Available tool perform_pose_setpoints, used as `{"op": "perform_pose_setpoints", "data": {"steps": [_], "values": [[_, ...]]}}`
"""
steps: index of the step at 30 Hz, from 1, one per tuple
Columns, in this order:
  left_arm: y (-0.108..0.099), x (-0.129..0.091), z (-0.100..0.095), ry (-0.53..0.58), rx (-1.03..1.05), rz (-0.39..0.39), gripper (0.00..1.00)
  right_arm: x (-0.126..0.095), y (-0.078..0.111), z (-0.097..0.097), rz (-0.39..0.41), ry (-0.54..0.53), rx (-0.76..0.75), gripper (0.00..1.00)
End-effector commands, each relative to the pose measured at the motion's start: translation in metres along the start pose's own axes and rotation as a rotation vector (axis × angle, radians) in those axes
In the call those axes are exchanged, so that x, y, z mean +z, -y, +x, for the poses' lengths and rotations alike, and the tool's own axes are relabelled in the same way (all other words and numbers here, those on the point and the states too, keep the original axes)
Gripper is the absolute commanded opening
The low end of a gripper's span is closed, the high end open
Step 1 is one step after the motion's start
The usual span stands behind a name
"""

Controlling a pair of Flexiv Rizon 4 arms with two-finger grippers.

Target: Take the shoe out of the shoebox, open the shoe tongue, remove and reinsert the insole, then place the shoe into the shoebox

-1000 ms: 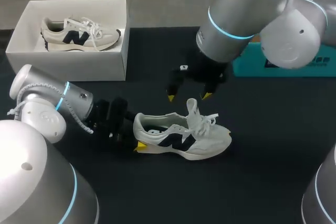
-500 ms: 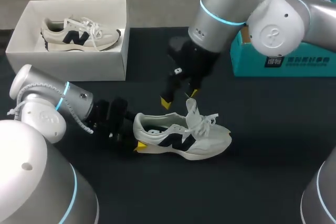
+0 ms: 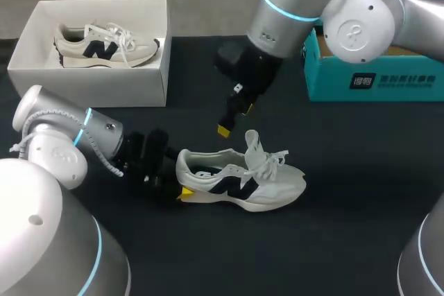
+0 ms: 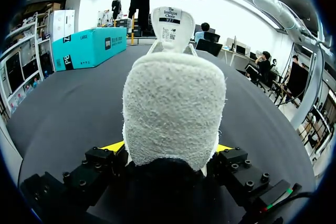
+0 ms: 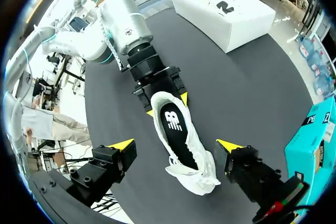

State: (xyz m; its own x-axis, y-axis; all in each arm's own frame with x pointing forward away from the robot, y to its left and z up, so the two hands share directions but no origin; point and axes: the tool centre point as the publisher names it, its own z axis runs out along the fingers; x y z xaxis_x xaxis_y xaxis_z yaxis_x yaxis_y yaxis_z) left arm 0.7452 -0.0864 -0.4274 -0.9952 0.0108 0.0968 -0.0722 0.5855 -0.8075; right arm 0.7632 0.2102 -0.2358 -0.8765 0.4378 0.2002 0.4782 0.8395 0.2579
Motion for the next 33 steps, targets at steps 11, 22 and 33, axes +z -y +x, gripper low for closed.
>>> {"op": "perform_pose_setpoints", "data": {"steps": [11, 22, 33], "values": [[-0.001, 0.001, 0.000, 0.000, 0.000, -0.002, 0.00, 0.007, -0.020, -0.009, 0.133, 0.047, -0.266, 0.00], [-0.001, 0.001, 0.000, 0.000, 0.000, -0.002, 0.00, 0.007, -0.020, -0.009, 0.133, 0.047, -0.266, 0.00], [-0.001, 0.001, 0.000, 0.000, 0.000, -0.002, 0.00, 0.016, -0.020, -0.012, 0.153, 0.054, -0.266, 0.00]]}}
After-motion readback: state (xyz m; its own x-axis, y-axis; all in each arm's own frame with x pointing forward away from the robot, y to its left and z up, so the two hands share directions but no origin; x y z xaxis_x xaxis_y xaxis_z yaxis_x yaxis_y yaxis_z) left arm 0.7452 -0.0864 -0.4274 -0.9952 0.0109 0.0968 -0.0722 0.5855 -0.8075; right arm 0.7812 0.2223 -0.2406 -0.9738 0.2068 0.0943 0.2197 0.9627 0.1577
